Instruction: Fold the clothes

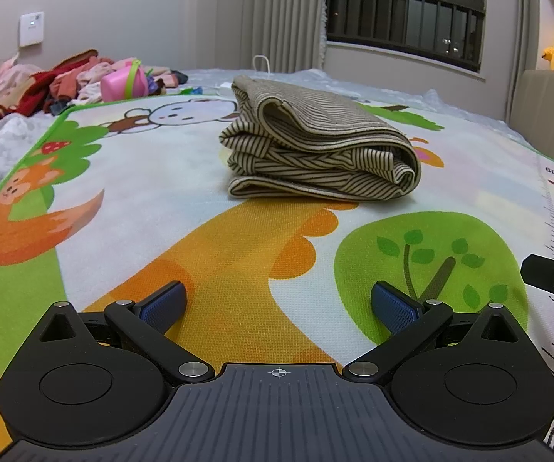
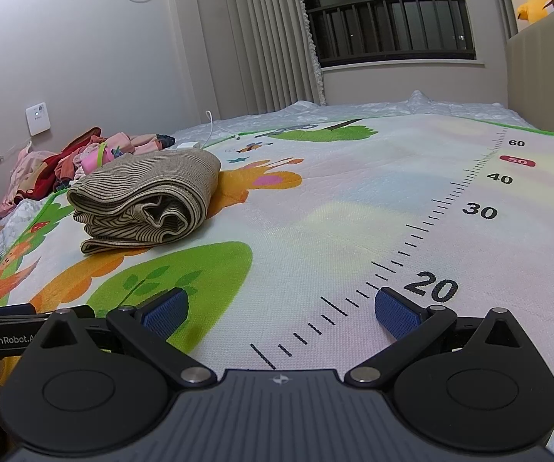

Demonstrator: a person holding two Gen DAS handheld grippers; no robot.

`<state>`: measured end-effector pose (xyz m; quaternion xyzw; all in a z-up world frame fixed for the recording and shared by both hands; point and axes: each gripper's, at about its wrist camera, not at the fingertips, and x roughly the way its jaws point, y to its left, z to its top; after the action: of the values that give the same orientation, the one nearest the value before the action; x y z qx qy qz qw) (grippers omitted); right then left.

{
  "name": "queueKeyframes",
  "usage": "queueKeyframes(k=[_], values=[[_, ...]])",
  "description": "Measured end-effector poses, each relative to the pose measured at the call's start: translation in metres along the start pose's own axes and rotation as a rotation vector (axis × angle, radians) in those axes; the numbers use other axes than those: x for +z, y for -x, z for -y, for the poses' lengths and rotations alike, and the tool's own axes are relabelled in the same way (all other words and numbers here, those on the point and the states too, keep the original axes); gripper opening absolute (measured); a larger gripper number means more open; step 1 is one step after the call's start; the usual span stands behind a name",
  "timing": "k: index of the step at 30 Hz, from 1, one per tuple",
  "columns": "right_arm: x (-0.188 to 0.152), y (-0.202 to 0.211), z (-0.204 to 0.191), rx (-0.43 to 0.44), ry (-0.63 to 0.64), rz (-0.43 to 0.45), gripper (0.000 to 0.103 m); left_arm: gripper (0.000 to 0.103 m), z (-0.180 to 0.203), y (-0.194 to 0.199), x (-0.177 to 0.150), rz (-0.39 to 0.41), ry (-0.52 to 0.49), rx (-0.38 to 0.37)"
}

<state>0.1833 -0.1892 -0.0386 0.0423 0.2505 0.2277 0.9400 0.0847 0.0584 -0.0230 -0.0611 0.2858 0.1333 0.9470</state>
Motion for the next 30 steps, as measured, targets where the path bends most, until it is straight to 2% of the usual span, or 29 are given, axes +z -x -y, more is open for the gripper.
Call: queueKeyframes(k=[30], values=[[-0.0020,0.0011,-0.0026,-0.007,-0.004,0.005,0.103,0.103,-0.0004,-0.0003,0.0000,-0.001,0.003,-0.002]])
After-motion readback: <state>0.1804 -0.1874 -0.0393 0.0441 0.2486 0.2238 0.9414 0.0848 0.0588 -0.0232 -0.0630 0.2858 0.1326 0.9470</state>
